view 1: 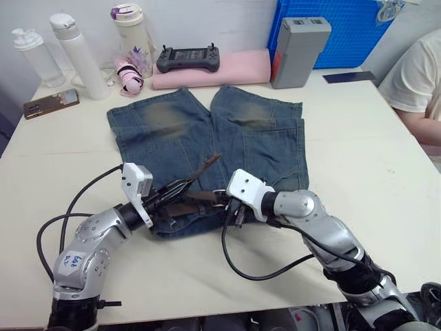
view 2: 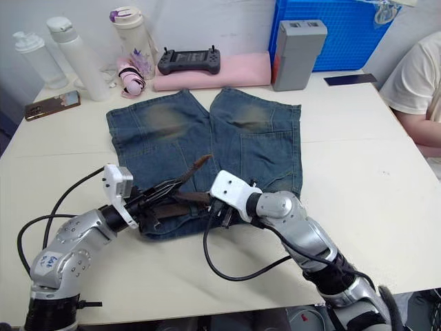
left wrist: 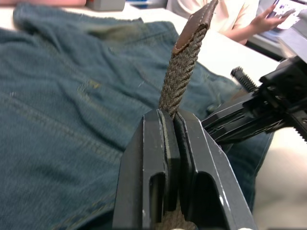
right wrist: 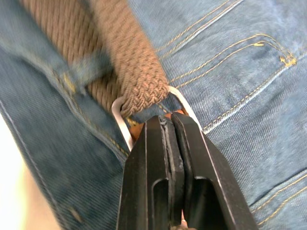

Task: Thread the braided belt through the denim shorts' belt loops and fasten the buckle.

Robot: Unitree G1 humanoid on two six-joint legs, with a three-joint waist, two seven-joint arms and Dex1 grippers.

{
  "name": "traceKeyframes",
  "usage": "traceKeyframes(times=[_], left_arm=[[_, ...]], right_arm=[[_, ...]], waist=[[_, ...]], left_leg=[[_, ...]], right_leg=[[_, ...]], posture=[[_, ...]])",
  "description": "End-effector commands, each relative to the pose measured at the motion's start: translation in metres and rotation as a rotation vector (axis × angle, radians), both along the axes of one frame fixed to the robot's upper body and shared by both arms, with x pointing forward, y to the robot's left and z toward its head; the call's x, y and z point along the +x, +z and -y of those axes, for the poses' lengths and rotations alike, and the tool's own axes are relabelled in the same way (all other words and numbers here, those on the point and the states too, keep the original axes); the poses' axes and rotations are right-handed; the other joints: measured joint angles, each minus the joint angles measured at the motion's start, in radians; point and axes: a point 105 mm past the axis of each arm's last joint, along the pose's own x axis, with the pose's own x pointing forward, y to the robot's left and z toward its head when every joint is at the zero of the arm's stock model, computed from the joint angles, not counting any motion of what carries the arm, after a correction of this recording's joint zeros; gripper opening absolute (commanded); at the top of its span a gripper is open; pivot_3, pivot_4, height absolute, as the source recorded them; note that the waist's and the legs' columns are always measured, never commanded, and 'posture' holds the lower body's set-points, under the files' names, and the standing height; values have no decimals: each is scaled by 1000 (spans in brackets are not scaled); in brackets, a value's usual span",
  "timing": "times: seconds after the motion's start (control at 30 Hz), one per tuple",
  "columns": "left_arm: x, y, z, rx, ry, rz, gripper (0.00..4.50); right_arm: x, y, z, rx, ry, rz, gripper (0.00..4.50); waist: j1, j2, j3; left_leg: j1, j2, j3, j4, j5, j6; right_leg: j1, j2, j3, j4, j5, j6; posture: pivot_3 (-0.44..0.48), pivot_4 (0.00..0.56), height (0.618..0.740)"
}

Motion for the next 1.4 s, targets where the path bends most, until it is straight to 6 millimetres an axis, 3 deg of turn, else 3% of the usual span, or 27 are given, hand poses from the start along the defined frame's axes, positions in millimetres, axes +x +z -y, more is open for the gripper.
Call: traceKeyframes(times=[0.03,0.13,0.27,0.9,1.13,1.23,1.4], left_arm=[[-5,13,2,-25,8,51,0],[-4,13,2,-24,12,52,0],[-3,14,2,-25,14,56,0],[1,17,4,-2,3,75,0],[3,16,5,47,-22,111,0],[4,15,5,58,-29,116,0],[4,10,-4,79,-22,104,0]], right_arm=[[-6,35,7,111,6,12,255],[-7,37,11,109,-1,-1,255],[-5,26,13,64,-18,-15,255],[-5,-5,-24,-40,92,-43,255],[-2,-17,-20,-169,135,-118,255],[0,-14,-17,-192,151,-116,255],[-2,21,-10,-158,192,-90,255]], waist=[[0,0,0],[0,0,0],[-1,0,0],[-3,0,0],[-4,0,0],[-4,0,0],[0,0,0]], left_leg=[[0,0,0,0,0,0],[0,0,0,-1,0,0],[-1,-1,1,-2,0,0],[-1,-1,1,-2,0,0],[0,0,1,-2,0,0],[0,0,1,-1,0,0],[-1,0,1,-1,0,0]], right_leg=[[0,0,0,0,0,0],[0,0,0,0,0,0],[-1,0,0,0,0,0],[-2,0,0,0,0,0],[-2,0,0,0,0,0],[-2,0,0,0,0,0],[-2,0,0,-1,0,0]], posture=[[0,150,705],[0,150,705],[0,150,705],[0,150,705],[0,150,705],[0,150,705],[0,150,705]])
